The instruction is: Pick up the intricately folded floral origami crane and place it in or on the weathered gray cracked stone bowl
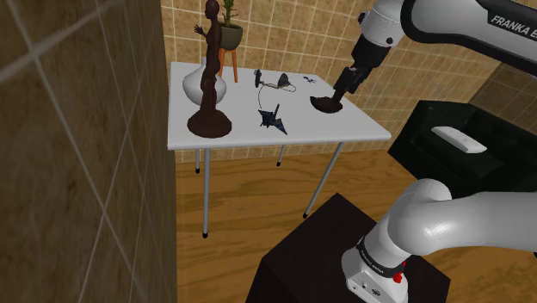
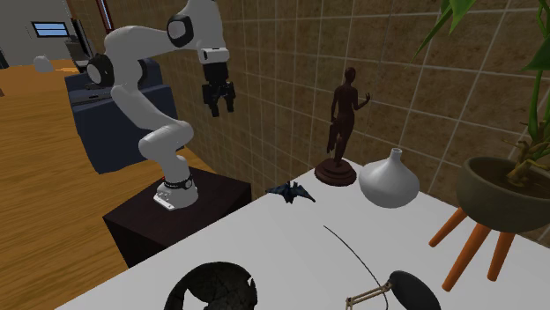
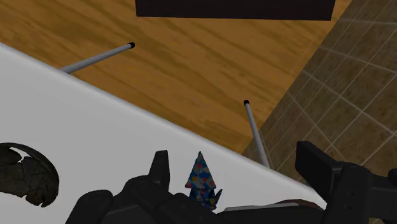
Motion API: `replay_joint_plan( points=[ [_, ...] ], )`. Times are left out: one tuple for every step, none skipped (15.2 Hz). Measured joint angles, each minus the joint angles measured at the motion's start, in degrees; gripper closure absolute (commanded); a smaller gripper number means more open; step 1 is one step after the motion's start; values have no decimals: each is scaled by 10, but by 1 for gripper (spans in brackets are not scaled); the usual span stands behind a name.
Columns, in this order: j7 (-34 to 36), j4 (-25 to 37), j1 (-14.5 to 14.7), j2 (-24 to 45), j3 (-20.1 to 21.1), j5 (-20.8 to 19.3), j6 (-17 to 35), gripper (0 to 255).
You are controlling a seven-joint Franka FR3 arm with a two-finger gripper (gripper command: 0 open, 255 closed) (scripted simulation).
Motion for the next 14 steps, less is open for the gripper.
replay_joint_plan(
  points=[
    [0,0,0,0,0,0,0,0],
    [0,-1,0,9,-1,0,9,0],
    [-4,2,0,24,-6,-1,20,0],
    [-7,-1,0,36,-9,0,34,0],
    [-10,-4,0,47,-14,0,47,0],
    [-13,-3,0,65,-18,0,63,0],
    [-17,-4,0,81,-23,0,78,0],
    [-21,-3,0,99,-28,0,94,0],
    [-24,-4,1,117,-31,1,112,0],
    [-28,-1,1,136,-36,2,126,0],
    [-29,2,3,155,-38,5,140,0],
    [-34,1,3,169,-42,6,155,0],
    [-38,12,4,191,-46,8,165,0],
    [-41,9,4,205,-48,10,180,0]
  ],
)
